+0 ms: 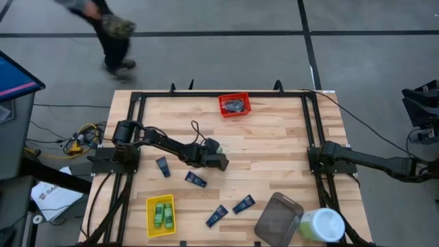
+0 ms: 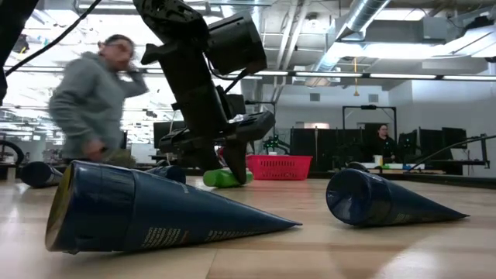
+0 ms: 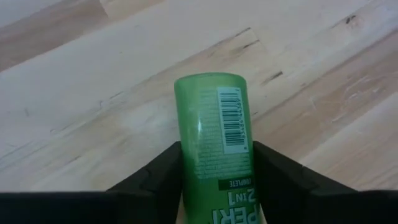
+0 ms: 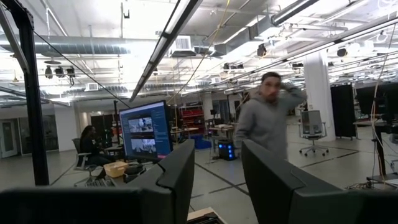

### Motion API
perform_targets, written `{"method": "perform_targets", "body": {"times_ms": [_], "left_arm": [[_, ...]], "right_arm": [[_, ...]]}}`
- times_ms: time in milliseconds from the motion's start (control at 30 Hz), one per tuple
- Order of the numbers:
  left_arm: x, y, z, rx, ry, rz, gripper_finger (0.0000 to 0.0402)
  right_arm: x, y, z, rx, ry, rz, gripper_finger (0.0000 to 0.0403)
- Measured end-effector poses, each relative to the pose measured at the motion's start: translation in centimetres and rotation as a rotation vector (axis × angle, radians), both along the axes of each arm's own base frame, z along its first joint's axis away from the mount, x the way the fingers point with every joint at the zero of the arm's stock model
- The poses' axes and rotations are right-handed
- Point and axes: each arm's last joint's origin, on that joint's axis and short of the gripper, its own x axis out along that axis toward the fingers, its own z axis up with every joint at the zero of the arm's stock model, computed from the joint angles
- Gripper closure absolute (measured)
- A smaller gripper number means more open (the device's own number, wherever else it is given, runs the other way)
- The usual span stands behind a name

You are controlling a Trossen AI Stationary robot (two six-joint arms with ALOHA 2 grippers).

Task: Pick & Place Travel size toiletries
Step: Put the green shampoo into the yellow bin

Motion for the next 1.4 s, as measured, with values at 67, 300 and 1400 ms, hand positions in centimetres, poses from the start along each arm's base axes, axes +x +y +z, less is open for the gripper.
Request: {"method": "perform_targets", "body": {"times_ms": [67, 300, 1400], "left_arm": [[-0.1, 0.0, 0.3, -0.010, 0.001, -0.006, 0.0228], [-0.5, -0.1, 3.5, -0.004, -0.032, -0.121, 0.0225], [-21.3, -14.3, 10.4, 0.112, -0.120, -1.921, 0.0224]], "right_arm": [[0.0, 0.0, 0.0, -0.002, 0.001, -0.001, 0.0276], [0.0, 0.0, 0.0, -0.004, -0.003, 0.000, 0.0276], [-0.2, 0.0, 0.3, -0.016, -0.034, 0.008, 0.0276]]}}
